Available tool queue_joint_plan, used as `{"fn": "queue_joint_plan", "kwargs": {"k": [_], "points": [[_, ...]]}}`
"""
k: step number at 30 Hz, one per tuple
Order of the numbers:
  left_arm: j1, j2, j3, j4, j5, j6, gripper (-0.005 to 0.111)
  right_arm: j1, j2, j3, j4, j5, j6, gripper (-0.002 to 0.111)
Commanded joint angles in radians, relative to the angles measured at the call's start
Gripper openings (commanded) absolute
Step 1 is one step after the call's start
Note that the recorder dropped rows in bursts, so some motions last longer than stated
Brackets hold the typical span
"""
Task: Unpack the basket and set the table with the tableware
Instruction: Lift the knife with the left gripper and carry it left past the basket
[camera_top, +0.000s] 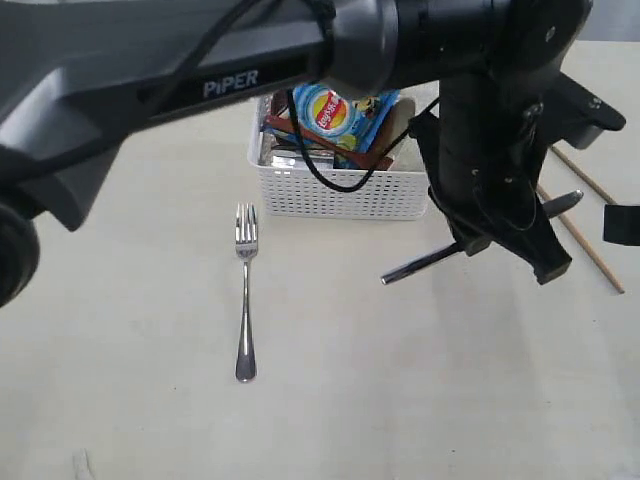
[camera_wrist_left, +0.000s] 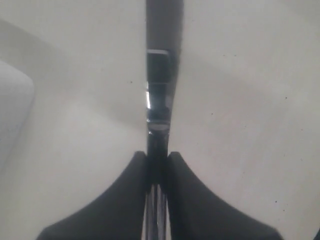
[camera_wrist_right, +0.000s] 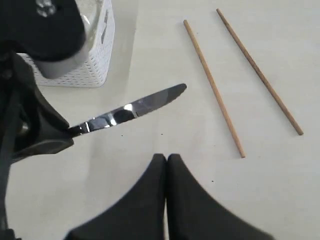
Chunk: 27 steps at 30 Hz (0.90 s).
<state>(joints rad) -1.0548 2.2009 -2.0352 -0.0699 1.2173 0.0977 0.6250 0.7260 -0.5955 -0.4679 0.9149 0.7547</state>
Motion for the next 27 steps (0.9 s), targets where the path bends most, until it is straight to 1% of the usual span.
{"fn": "queue_joint_plan", "kwargs": {"k": [1, 6, 9, 15, 20, 24, 27], "points": [[0.041, -0.076, 0.039, 0.014, 0.004, -0.026, 0.000, -0.003, -0.004, 0.004, -0.005, -0.001, -0.011, 0.000], [0.116, -0.166, 0.130, 0.014, 0.004, -0.043, 0.000, -0.003, -0.004, 0.004, -0.005, -0.001, -0.011, 0.000], [0.164, -0.226, 0.207, 0.014, -0.011, -0.047, 0.000, -0.003, -0.004, 0.004, -0.001, -0.001, -0.011, 0.000], [0.249, -0.355, 0.410, 0.014, -0.083, -0.059, 0.000, -0.003, -0.004, 0.004, -0.001, -0.001, -0.011, 0.000], [0.344, -0.465, 0.589, 0.016, -0.146, -0.098, 0.000, -0.003, -0.004, 0.004, 0.004, -0.001, -0.011, 0.000], [0.410, -0.531, 0.728, 0.016, -0.194, -0.144, 0.000, -0.003, -0.004, 0.004, 0.004, -0.001, -0.011, 0.000], [0.437, -0.567, 0.804, 0.029, -0.229, -0.214, 0.000, -0.003, -0.004, 0.004, 0.004, -0.001, -0.011, 0.000]]}}
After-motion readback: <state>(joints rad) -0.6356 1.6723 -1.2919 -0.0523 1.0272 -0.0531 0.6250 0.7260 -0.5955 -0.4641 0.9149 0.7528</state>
